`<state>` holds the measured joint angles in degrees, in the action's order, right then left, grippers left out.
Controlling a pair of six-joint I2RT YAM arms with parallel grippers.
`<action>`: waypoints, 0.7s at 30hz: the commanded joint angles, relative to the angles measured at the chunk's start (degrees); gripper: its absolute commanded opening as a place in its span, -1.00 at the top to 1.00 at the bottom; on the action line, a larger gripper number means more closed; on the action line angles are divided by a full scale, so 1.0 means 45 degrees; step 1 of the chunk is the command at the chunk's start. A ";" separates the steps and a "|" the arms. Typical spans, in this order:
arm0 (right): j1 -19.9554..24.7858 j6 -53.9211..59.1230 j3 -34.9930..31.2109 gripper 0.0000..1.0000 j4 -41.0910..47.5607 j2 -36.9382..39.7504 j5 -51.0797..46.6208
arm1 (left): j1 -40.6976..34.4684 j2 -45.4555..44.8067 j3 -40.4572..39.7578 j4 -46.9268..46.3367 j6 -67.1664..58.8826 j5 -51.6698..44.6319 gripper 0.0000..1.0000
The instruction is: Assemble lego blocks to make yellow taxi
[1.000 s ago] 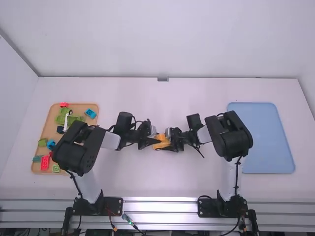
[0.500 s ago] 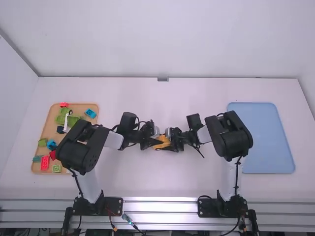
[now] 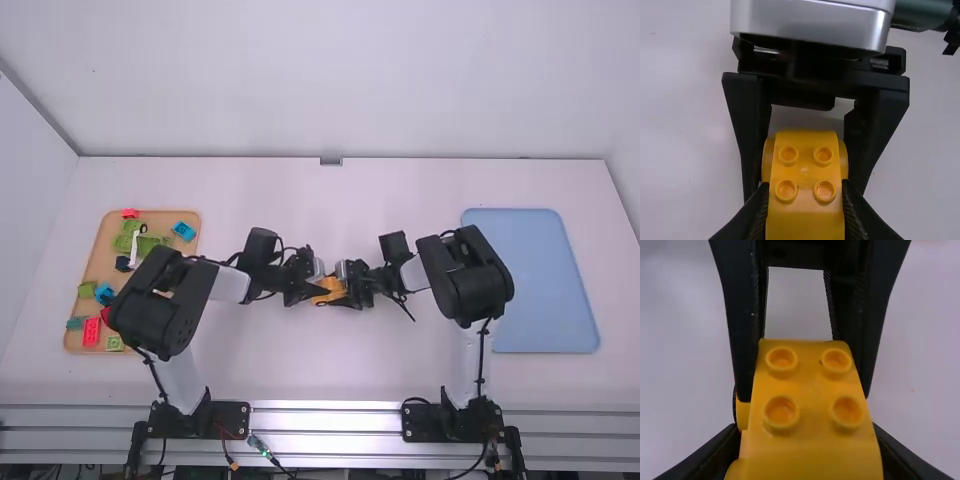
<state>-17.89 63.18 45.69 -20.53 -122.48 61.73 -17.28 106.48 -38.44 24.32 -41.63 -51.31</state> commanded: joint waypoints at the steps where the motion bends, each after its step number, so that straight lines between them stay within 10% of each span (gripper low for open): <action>1: -0.0010 0.0019 0.0107 0.04 0.0039 -0.0194 -0.0350 | -0.0272 0.0102 0.0403 -0.0165 -0.0296 0.0894 0.96; 21: -0.0107 0.0019 0.0121 0.04 -0.0097 -0.0194 -0.0345 | -0.0826 0.0340 0.1666 0.0073 -0.0364 0.3376 0.96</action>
<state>-17.91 63.20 45.69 -20.75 -122.48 61.80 -19.57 104.77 -35.29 27.62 -42.26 -45.04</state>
